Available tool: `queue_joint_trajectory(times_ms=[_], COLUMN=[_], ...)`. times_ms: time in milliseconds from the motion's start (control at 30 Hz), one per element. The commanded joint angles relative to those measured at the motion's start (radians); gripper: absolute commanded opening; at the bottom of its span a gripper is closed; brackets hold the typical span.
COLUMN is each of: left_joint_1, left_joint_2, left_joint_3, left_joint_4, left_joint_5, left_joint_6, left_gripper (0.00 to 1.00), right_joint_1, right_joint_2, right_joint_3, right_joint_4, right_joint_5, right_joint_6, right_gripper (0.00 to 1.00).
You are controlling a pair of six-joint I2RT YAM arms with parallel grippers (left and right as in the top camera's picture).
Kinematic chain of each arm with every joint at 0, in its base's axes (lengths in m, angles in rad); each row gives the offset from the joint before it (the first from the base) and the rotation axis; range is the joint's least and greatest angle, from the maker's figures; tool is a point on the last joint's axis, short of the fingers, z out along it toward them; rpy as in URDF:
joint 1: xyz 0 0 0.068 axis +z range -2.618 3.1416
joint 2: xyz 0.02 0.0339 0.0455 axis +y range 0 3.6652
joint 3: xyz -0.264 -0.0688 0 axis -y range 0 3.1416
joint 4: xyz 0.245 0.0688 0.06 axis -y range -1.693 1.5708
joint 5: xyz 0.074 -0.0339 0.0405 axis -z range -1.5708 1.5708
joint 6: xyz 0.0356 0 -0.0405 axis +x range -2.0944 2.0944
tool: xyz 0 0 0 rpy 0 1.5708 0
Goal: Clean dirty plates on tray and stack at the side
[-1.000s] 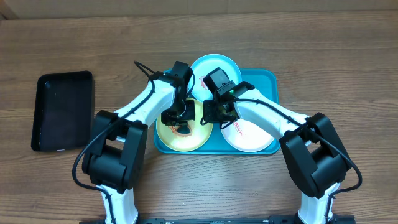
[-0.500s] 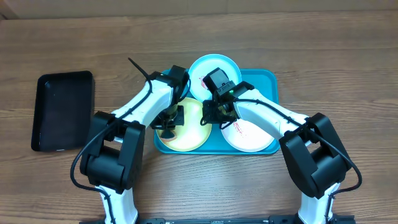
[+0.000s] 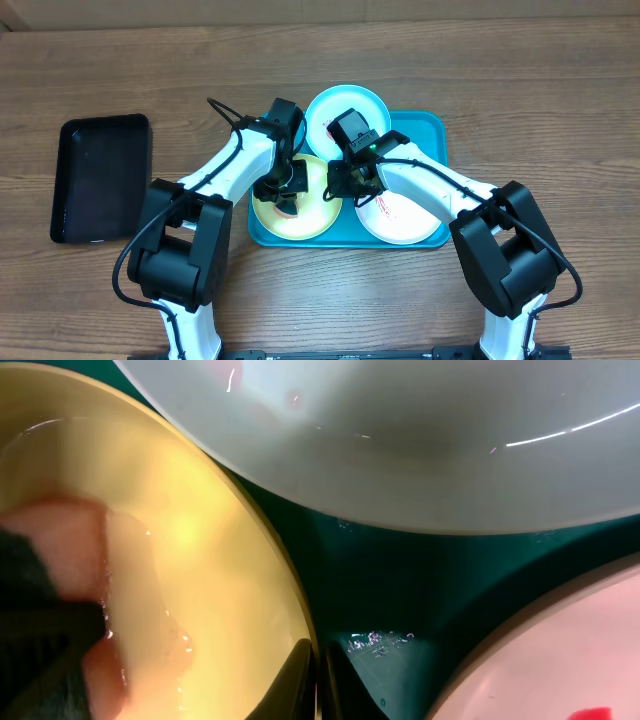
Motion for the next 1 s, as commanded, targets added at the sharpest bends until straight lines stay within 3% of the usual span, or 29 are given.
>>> queue_joint_trajectory(times_ms=[0, 267, 600, 767, 967], left_joint_1=[-0.058, -0.009, 0.107, 0.111, 0.079], left_joint_2=[0.028, 0.027, 0.027, 0.027, 0.027], left_joint_3=[-0.042, -0.039, -0.032, -0.029, -0.029], left_joint_4=[-0.01, -0.14, -0.15, -0.11, 0.038], left_joint_5=[0.113, -0.312, -0.34, -0.24, 0.158], left_joint_6=[0.089, -0.068, -0.078, -0.069, 0.029], left_gripper=[0.04, 0.04, 0.04, 0.04, 0.04], right_joint_1=[0.004, 0.004, 0.004, 0.004, 0.004], right_joint_2=[0.011, 0.011, 0.011, 0.011, 0.011], right_joint_3=[0.002, 0.002, 0.002, 0.002, 0.002], right_joint_4=[0.006, 0.006, 0.007, 0.014, 0.014], right_joint_5=[0.0, 0.0, 0.0, 0.0, 0.0], right_joint_6=[0.008, 0.008, 0.008, 0.008, 0.008], right_gripper=[0.04, 0.04, 0.04, 0.04, 0.04])
